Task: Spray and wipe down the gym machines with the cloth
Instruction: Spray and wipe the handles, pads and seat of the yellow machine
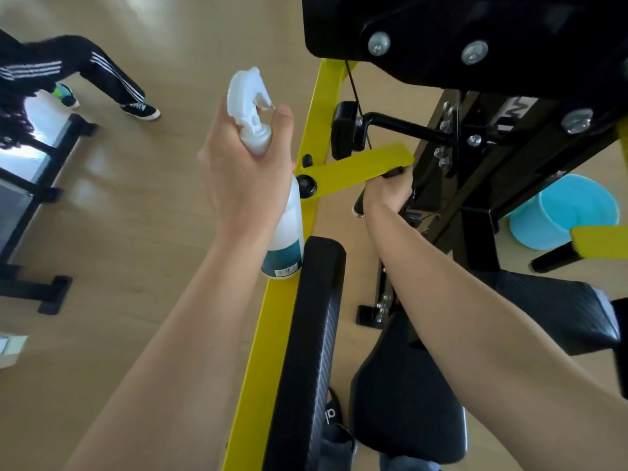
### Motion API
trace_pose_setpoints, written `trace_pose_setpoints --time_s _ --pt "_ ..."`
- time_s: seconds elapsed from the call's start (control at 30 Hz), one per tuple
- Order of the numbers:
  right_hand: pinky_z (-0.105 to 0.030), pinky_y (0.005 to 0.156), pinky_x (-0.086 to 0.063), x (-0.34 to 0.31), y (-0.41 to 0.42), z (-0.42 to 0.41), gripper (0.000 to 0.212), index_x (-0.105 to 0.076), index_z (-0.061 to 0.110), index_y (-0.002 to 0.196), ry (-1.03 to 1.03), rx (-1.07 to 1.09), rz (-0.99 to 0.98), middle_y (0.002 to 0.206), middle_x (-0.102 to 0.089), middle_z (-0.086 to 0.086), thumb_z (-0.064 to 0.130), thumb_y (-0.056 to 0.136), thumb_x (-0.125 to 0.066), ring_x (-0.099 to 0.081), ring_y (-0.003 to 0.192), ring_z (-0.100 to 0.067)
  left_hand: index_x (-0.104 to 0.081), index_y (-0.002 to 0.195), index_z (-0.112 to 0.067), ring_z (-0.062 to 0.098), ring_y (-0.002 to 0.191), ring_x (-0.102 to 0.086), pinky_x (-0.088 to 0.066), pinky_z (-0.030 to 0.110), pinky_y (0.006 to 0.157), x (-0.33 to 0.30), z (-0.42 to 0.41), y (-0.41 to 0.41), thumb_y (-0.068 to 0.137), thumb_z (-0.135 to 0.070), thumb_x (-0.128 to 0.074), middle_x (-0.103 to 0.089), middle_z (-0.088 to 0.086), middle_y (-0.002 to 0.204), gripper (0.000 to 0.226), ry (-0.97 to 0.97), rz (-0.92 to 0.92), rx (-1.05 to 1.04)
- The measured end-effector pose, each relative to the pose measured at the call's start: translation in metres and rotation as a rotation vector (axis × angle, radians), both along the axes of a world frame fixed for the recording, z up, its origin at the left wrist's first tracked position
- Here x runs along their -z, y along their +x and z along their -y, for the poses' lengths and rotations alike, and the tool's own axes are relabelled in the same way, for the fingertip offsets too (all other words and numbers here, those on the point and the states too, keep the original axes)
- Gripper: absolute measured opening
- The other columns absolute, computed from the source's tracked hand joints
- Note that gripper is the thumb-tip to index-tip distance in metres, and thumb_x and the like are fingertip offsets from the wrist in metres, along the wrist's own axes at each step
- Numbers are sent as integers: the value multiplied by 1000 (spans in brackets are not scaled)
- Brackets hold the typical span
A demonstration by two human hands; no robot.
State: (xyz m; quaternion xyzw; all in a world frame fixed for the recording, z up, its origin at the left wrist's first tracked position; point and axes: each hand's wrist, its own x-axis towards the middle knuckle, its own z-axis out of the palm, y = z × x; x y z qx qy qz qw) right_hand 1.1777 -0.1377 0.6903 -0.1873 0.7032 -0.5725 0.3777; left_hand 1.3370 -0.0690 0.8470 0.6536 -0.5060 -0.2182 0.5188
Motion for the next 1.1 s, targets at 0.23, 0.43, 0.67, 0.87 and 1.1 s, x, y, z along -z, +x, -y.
trace_pose_setpoints --time_s 0.23,0.43,0.67,0.87,1.1 --pt "-11 51 -46 18 -1 12 6 -67 17 91 108 -87 -66 73 -62 9 16 88 -73 -60 70 -7 -61 99 -22 21 68 -74 -62 46 68 1 3 0 95 -38 -67 -63 -10 75 17 -8 -4 27" --pt "-19 80 -47 67 10 10 18 -64 27 97 201 -177 -175 92 -68 10 26 84 -77 -61 88 -8 -60 95 -24 20 63 -73 -57 34 62 -1 6 2 96 -33 -68 -64 -7 72 13 -2 -31 17" --pt "-30 52 -60 101 21 -20 8 -62 5 99 520 -358 241 84 -72 -17 10 94 -67 -68 54 -14 -59 99 -18 16 58 -72 -50 20 58 -1 9 4 98 -28 -67 -65 -1 71 13 -1 -54 17" --pt "-20 43 -51 100 29 -61 16 -58 6 115 529 -355 592 93 -64 -11 8 100 -56 -65 63 -18 -61 104 -20 14 57 -72 -51 18 55 -2 5 4 99 -29 -67 -64 -5 69 12 13 -84 17" --pt "-28 89 -59 90 3 -38 69 -58 5 125 95 -61 645 121 -65 -12 25 67 -91 -68 103 -18 -60 100 -19 14 56 -72 -53 24 57 -2 3 6 98 -32 -67 -64 -10 67 15 3 -93 -3"
